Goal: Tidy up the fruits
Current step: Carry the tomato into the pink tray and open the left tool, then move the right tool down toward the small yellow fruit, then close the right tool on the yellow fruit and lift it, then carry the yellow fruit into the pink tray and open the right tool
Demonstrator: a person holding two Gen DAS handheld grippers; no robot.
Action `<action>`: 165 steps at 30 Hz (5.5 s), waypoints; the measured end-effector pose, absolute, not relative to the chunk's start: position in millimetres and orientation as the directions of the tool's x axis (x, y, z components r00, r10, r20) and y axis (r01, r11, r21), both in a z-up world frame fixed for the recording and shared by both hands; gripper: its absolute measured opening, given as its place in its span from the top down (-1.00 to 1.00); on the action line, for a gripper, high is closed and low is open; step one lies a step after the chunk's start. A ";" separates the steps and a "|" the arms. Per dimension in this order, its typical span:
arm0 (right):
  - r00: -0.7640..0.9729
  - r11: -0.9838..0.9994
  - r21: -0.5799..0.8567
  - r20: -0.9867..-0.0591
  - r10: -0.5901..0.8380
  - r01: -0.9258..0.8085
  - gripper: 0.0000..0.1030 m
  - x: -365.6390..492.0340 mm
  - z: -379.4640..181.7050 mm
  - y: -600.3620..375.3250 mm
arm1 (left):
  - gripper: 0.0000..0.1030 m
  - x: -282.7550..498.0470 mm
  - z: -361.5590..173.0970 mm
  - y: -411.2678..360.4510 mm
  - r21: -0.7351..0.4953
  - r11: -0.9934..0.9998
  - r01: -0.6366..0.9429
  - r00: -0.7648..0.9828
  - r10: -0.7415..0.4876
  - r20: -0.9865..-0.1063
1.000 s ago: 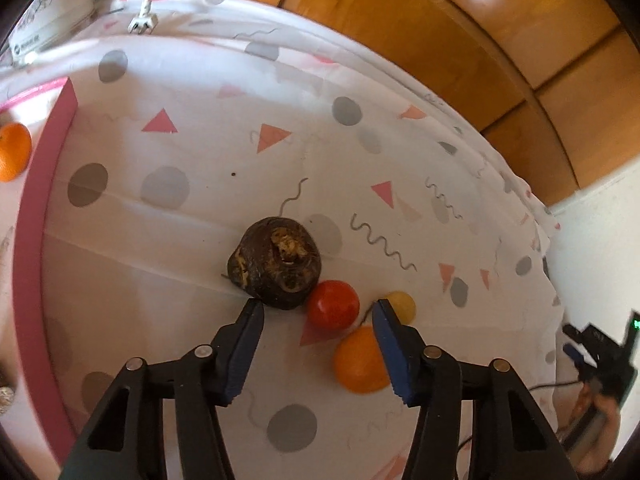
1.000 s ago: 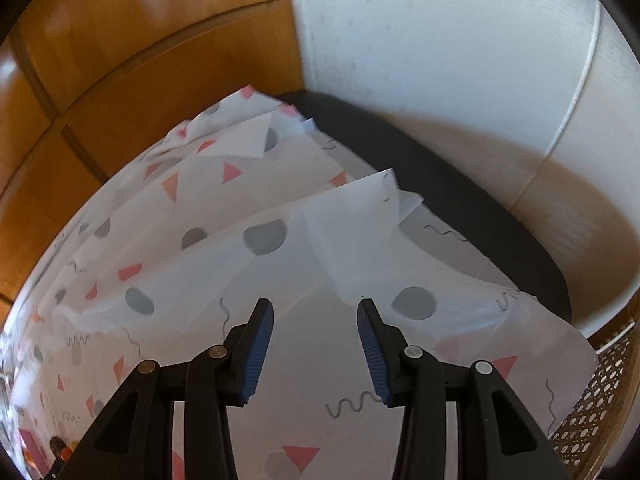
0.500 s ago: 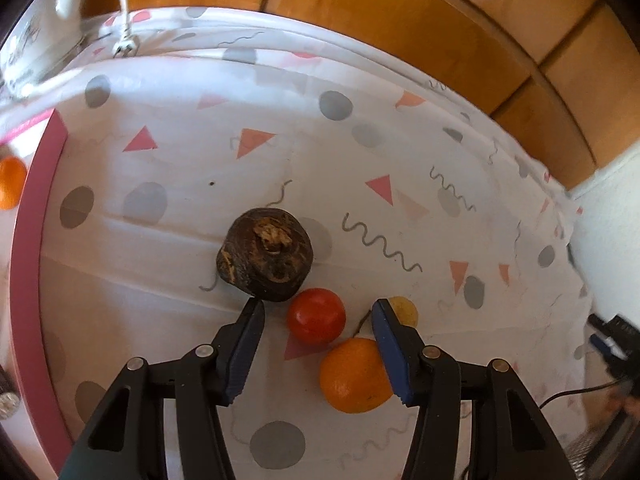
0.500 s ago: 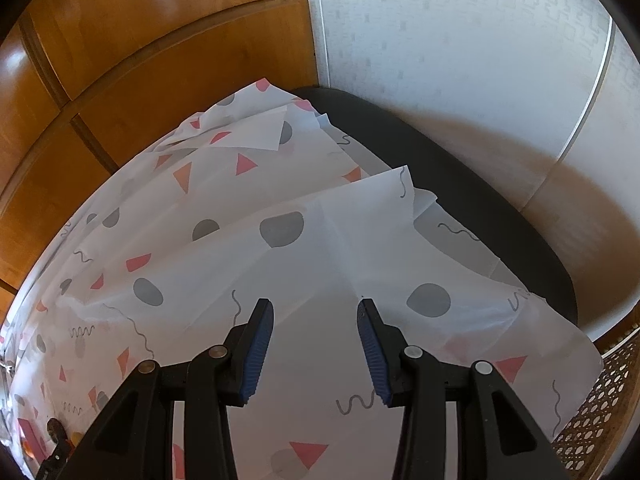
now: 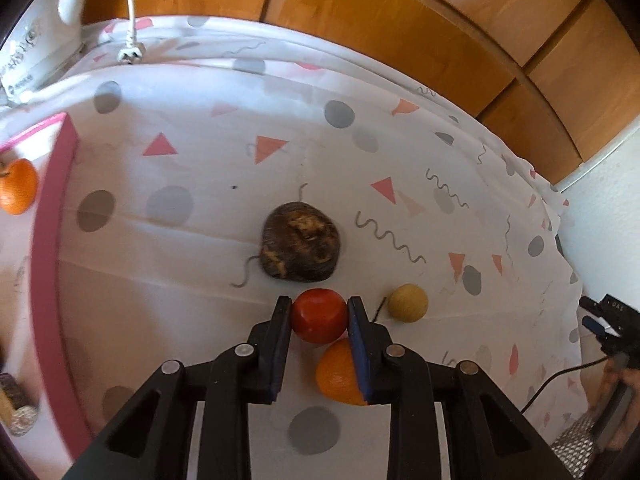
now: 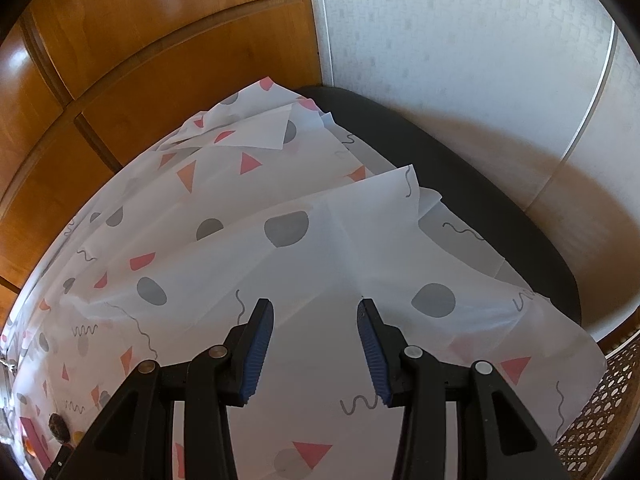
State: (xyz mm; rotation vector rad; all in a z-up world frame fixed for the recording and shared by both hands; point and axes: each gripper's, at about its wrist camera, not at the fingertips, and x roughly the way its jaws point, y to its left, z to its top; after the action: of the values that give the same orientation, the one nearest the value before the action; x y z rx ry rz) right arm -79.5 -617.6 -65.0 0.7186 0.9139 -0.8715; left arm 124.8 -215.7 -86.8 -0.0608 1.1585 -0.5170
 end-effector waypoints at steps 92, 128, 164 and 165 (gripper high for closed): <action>0.580 0.911 0.213 -0.814 -0.034 0.352 0.14 -6.0 -45.5 -491.9 | -0.78 20.2 -37.2 46.8 -0.080 0.996 -0.033 0.662 -0.038 -0.748; 0.416 0.916 0.316 -0.889 0.194 0.248 0.32 100.6 -93.9 -359.4 | -0.80 9.3 -33.6 76.8 -0.144 0.986 -0.079 0.680 -0.052 -0.731; 0.390 0.847 0.328 -0.778 0.493 -0.417 0.42 80.6 -28.6 -115.5 | -0.82 3.1 -32.5 103.4 -0.190 0.969 -0.158 0.690 -0.029 -0.723; 0.387 0.844 0.325 -0.778 0.494 -0.426 0.41 79.1 -28.8 -109.1 | -0.82 3.3 -33.1 103.5 -0.191 0.969 -0.160 0.688 -0.029 -0.725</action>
State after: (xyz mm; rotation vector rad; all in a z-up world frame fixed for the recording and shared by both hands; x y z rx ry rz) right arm 79.1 -109.1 -28.8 0.0755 1.0167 0.5865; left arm 3.3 103.5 -33.1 -0.2476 0.8104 0.0738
